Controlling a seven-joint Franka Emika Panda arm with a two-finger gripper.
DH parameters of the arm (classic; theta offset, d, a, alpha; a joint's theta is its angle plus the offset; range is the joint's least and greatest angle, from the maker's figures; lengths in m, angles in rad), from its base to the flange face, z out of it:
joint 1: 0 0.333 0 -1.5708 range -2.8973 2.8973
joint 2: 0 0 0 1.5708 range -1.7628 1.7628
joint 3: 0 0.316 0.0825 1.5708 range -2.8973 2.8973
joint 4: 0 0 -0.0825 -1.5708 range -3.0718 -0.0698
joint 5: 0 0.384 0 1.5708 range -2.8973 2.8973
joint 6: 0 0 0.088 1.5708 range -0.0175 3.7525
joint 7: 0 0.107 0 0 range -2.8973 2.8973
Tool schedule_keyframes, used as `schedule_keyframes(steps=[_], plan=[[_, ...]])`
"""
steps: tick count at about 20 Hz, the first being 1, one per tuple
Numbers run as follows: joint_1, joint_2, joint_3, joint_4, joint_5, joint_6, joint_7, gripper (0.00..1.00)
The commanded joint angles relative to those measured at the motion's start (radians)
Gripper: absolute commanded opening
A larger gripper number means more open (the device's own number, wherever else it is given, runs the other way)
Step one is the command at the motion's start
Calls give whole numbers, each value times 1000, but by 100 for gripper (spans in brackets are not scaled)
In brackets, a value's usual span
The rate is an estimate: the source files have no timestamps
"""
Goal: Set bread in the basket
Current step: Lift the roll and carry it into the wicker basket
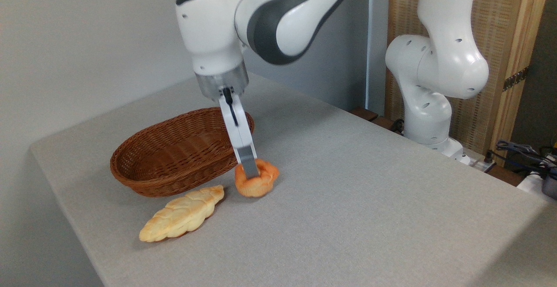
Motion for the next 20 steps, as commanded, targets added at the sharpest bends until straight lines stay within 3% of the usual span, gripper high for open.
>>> schedule_keyframes(steps=[1, 7, 10, 12, 14, 15, 16, 17, 20], plan=[[-5, -10, 12, 118, -50, -131, -3, 30], [-11, 19, 0, 220, -148, -139, -122, 31], [-20, 95, -48, 295, -191, -128, -240, 31], [-22, 166, -89, 338, -191, -94, -346, 34], [-22, 197, -122, 344, -191, -35, -415, 47], [-22, 213, -134, 344, -191, 16, -473, 70], [-22, 221, -138, 344, -188, 36, -509, 79], [-22, 235, -148, 344, -182, 68, -571, 100], [-25, 246, -154, 343, -180, 98, -598, 100]])
